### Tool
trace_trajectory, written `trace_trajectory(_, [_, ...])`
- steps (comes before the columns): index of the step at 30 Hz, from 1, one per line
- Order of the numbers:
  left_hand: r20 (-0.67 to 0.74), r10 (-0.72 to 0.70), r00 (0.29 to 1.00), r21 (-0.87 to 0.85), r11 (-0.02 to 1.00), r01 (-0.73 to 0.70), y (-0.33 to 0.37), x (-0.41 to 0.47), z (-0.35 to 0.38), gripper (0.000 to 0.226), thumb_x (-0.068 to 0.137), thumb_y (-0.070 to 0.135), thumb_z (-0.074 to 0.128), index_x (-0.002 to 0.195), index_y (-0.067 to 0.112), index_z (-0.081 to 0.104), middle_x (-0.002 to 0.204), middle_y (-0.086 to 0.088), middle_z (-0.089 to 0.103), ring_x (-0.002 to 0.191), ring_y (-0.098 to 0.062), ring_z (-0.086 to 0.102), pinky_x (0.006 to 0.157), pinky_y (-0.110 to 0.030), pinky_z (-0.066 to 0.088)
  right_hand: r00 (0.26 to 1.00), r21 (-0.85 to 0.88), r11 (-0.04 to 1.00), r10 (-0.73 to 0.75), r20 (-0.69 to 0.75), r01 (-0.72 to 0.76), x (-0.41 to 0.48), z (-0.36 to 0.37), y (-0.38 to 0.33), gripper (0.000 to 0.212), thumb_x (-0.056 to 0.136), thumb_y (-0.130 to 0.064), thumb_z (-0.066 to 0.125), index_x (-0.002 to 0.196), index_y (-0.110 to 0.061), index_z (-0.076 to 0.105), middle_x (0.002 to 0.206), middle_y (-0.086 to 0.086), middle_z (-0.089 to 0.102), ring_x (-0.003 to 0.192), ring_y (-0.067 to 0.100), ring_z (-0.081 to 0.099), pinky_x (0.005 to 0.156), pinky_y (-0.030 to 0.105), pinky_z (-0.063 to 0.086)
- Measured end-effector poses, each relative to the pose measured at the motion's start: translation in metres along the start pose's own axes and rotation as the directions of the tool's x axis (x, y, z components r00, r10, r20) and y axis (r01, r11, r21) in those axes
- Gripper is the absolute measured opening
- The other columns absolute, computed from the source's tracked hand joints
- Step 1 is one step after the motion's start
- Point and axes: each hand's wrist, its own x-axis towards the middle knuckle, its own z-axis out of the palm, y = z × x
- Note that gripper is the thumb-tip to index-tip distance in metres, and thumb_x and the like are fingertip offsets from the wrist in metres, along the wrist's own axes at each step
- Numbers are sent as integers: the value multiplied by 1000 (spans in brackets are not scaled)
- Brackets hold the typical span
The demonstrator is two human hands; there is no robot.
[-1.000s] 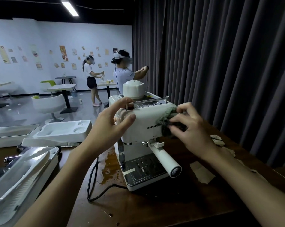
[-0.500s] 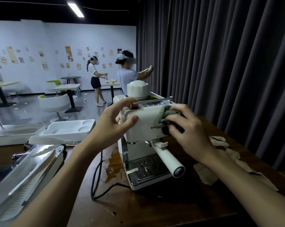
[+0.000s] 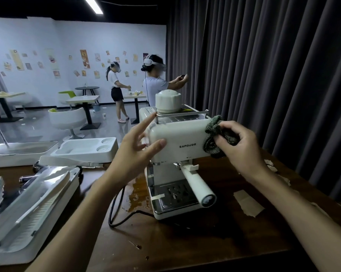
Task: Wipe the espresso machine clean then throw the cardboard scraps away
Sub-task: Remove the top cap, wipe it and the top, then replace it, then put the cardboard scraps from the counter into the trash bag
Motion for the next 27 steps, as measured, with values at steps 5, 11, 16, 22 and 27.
trace_trajectory(5, [3, -73, 997, -181, 981, 73, -8, 5, -25, 66, 89, 13, 65, 147, 36, 44, 139, 14, 54, 129, -13, 56, 95, -28, 55, 997, -38, 997, -64, 39, 65, -5, 20, -9, 24, 86, -10, 69, 108, -19, 68, 108, -4, 67, 106, 10, 61, 95, 37, 51])
trace_trajectory(11, [8, -63, 998, -137, 989, 63, -14, 4, -23, 69, 89, 20, 63, 150, 37, 37, 142, 15, 50, 128, -10, 55, 89, -23, 55, 996, -64, 994, -88, 23, 90, -8, 21, -9, 28, 86, -7, 68, 110, -22, 66, 108, -5, 65, 106, 8, 60, 96, 33, 50])
trace_trajectory(16, [-40, -32, 999, -62, 998, 30, -12, 3, -17, 69, 86, 28, 65, 148, 42, 38, 148, 3, 47, 128, -14, 56, 87, -25, 57, 996, -59, 994, -87, 36, 89, -11, 18, -8, 29, 86, -6, 67, 109, -24, 64, 109, -6, 65, 108, 8, 59, 98, 32, 49])
trace_trajectory(22, [-156, -3, 988, 63, 998, 13, -17, -11, -3, 64, 92, 21, 67, 146, 42, 40, 154, 1, 40, 137, -29, 47, 88, -38, 60, 993, -51, 997, -53, 101, 58, -22, 7, -1, 24, 87, -7, 68, 107, -20, 66, 107, -4, 66, 105, 9, 60, 95, 30, 50])
trace_trajectory(27, [-255, -19, 967, 134, 990, 55, -12, -42, 13, 72, 96, 5, 61, 148, 45, 30, 146, 7, 45, 130, -9, 51, 81, -9, 52, 977, -3, 998, 65, 203, -66, -47, -5, 8, 23, 87, -6, 67, 108, -17, 67, 109, -5, 65, 107, 6, 59, 95, 25, 47])
